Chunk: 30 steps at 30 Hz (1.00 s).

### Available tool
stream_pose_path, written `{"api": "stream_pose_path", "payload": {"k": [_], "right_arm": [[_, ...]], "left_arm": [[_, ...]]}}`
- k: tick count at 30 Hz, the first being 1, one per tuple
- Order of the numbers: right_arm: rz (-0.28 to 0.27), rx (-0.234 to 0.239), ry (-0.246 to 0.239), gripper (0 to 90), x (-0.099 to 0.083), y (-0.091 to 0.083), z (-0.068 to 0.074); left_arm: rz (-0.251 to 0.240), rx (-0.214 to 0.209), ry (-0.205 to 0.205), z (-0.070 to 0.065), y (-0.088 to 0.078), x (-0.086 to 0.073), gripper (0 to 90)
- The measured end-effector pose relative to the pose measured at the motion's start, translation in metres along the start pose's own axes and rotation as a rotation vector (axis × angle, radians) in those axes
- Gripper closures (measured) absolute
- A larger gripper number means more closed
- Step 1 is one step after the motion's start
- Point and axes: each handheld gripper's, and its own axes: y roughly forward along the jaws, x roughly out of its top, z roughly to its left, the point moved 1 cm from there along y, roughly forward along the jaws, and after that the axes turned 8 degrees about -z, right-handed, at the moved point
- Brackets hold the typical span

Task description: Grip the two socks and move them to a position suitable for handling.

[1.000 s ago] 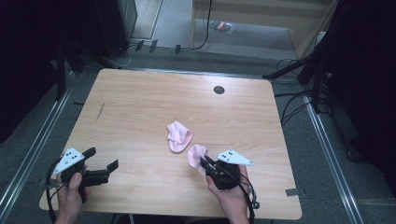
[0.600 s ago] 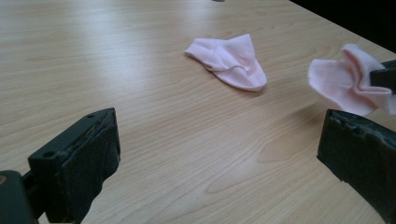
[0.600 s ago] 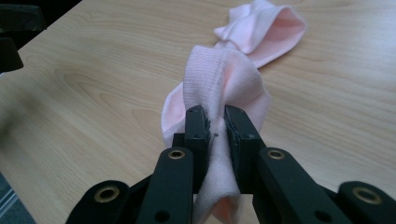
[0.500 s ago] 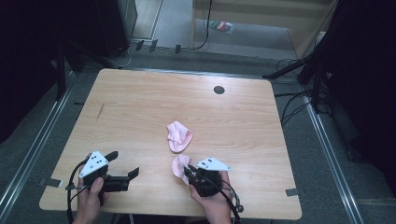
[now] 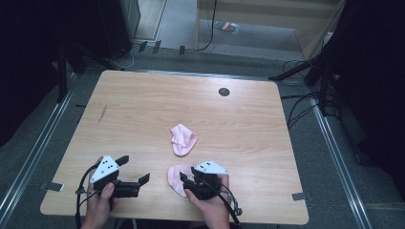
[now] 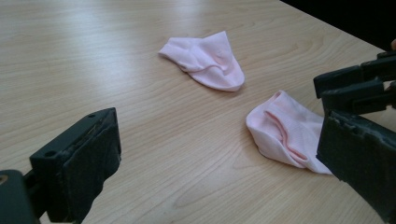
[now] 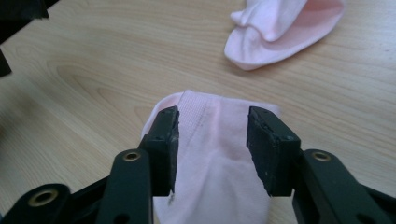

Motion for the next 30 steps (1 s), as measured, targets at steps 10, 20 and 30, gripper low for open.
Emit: {"api": "stream_pose_path", "payload": {"k": [10,20,30], "right_arm": [[0.04,0.062,-0.053,67.0,-0.006,-0.004,0.019],[0.118,0.071,-0.104,65.9,-0.027,0.017,0.035],[0.073,0.031,-0.131,88.9,-0.036,0.019,0.032]], "left_arm": [[0.016,0.015,0.016,-0.011,0.009,-0.002,16.0],[0.035,0.012,0.014,-0.015,0.014,-0.004,24.0],[0.09,-0.028,0.018,-0.023,0.025,-0.007,26.9]]}}
